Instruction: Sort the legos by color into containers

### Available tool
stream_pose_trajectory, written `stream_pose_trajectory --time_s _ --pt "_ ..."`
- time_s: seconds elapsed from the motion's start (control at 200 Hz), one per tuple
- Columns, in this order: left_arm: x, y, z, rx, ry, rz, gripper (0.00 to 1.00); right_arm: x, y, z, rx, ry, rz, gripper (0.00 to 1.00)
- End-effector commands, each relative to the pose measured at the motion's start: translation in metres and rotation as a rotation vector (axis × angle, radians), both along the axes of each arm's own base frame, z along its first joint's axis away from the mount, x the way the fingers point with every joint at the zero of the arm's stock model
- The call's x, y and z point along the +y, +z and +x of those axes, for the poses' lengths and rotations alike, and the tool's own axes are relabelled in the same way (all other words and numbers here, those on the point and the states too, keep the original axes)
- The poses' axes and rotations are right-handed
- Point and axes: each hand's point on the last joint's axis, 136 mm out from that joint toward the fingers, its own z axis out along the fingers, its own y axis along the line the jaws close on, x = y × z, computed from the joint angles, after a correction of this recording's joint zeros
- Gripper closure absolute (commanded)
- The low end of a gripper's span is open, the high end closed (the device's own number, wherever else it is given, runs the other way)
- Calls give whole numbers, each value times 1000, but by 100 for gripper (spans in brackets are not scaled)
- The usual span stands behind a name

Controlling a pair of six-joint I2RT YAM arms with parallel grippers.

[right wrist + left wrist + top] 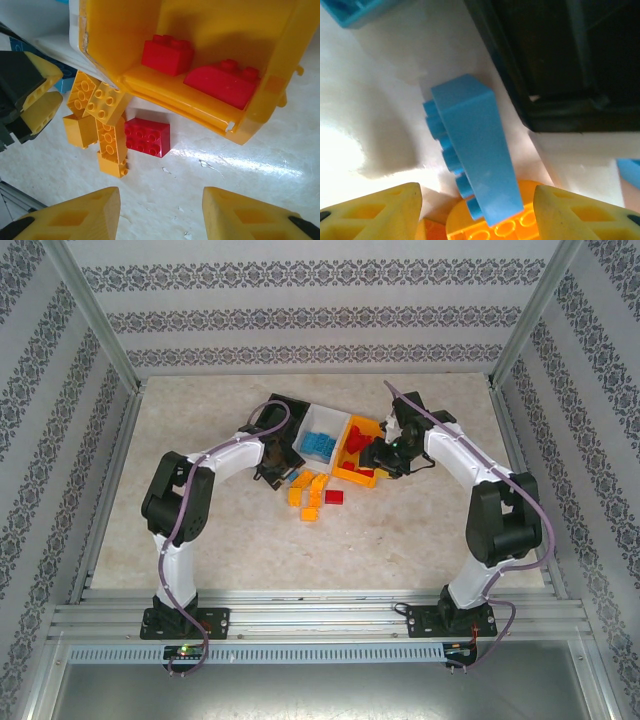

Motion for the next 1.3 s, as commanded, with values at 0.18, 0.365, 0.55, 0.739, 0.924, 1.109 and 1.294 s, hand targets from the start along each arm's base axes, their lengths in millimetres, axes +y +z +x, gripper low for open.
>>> stream_pose_trajectory --time_s 0.18,0.365,0.55,0.739,0.924,1.109,1.294 --pt "20 -14 -7 70 67 46 42 -2 11 -11 -32 23 16 53" --pt "25 -16 -16 74 69 54 57 -3 13 -16 -37 21 21 53" --pt "29 -17 -26 86 50 60 70 -3 15 -22 -36 24 33 53" --pt "41 -2 -44 73 43 81 80 -7 19 -30 -56 31 17 53" --pt "45 29 -56 -10 17 68 80 -14 15 -38 -46 16 -2 52" --pt "20 77 -33 -179 -212 64 80 -15 14 -41 -49 17 -1 52" --pt "-13 104 -7 -224 -508 146 80 -16 19 -39 -61 15 -1 52"
